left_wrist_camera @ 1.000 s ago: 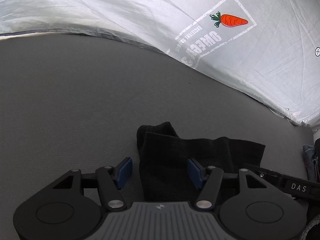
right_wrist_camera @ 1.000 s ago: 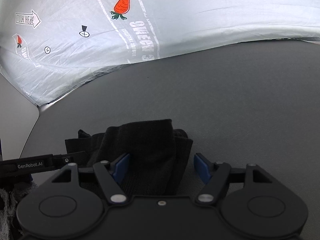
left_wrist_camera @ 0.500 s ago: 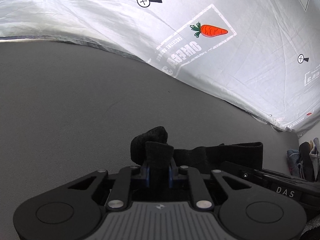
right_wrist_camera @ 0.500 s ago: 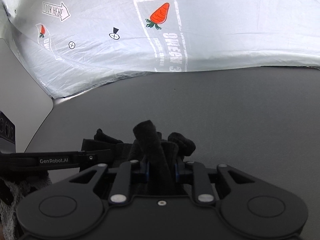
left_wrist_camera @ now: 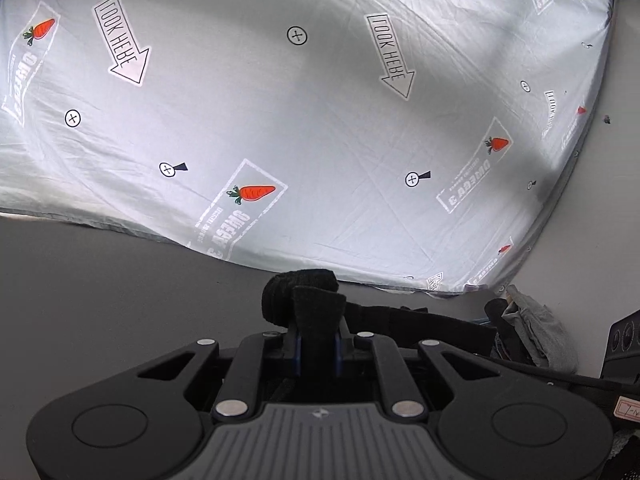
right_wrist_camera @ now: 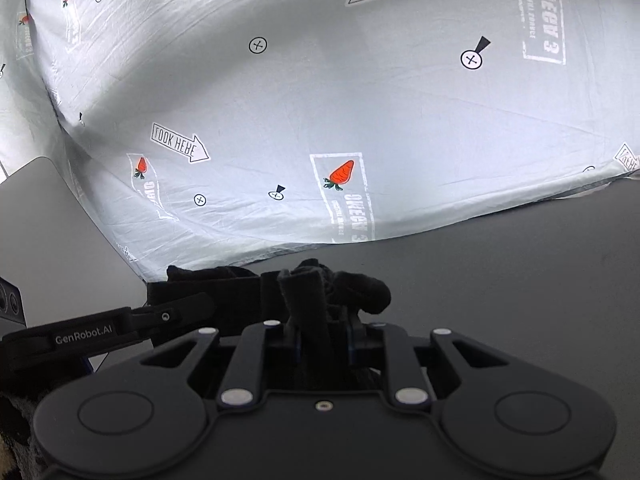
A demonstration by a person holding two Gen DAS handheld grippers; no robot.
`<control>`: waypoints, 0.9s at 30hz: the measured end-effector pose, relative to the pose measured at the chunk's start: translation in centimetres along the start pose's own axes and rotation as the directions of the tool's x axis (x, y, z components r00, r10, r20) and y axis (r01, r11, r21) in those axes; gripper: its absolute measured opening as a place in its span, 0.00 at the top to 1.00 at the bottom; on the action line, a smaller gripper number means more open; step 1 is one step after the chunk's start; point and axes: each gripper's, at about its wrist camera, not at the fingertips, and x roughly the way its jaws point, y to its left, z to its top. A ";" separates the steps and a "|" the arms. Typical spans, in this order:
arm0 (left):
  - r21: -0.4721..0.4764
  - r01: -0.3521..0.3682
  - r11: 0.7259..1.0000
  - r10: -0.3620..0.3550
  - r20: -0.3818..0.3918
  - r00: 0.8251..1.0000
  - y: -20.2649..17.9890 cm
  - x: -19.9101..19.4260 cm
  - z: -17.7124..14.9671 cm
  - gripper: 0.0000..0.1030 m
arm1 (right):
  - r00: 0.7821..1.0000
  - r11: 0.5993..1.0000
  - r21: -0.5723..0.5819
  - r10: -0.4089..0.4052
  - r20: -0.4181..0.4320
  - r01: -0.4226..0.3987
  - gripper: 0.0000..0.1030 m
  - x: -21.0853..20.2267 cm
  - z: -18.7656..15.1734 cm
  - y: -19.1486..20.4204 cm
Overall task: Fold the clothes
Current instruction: 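Carry the folded sweater with both tools onto the clothes stack and release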
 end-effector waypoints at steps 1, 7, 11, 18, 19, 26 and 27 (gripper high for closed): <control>0.014 0.011 1.000 -0.011 0.011 1.000 -0.8 -0.5 0.2 0.86 | 1.000 1.000 0.004 -0.008 0.019 0.008 0.82 -1.0 0.2 0.2; -0.016 0.157 0.988 -0.156 0.033 0.987 -4.6 -1.4 2.9 0.87 | 0.987 0.994 0.111 -0.042 0.156 0.025 0.82 -7.8 2.1 -0.2; -0.023 0.277 0.961 -0.275 0.065 0.959 -8.3 -1.1 4.3 0.87 | 0.967 0.983 0.171 -0.101 0.235 0.061 0.82 -12.6 3.7 -1.2; 0.026 0.376 0.926 -0.377 0.115 0.919 -18.5 0.2 3.5 0.87 | 0.912 0.970 0.209 -0.198 0.361 0.128 0.82 -22.8 5.0 -4.8; 0.038 0.376 0.926 -0.378 0.119 0.918 -20.2 0.3 3.2 0.87 | 0.906 0.969 0.202 -0.207 0.370 0.139 0.82 -24.1 5.1 -5.5; 0.102 0.301 0.948 -0.314 0.168 0.934 -33.0 1.1 -0.5 0.87 | 0.887 0.974 0.176 -0.202 0.416 0.140 0.82 -32.5 5.3 -13.9; 0.100 0.293 0.951 -0.307 0.172 0.936 -34.7 1.3 -1.2 0.87 | 0.886 0.976 0.175 -0.196 0.419 0.133 0.83 -33.7 5.3 -15.5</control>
